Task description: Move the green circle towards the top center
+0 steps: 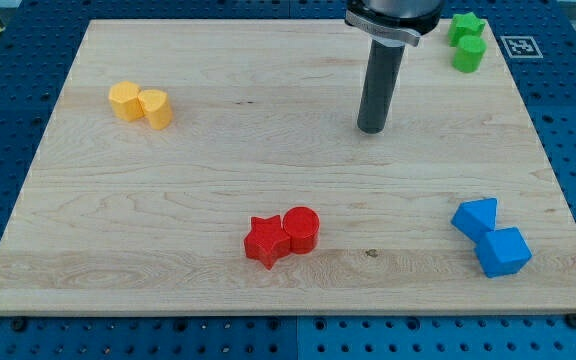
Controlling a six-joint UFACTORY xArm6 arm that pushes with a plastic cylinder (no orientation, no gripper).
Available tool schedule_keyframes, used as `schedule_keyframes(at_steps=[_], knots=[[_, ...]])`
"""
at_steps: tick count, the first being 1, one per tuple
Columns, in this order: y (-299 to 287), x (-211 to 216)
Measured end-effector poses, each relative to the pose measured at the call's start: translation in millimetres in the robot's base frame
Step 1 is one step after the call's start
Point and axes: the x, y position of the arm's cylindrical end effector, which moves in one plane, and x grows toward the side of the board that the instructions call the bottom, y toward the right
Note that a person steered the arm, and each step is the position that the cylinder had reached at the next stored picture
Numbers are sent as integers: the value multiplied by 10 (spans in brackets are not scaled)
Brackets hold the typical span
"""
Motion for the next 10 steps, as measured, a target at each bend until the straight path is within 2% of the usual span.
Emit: schedule_keyframes(at_steps=[1,2,3,4,6,8,10], knots=[[101,-169],[846,-315],[1911,-651],[2347,-1037],[2052,-1240],[1543,-1240],[620,-1240]])
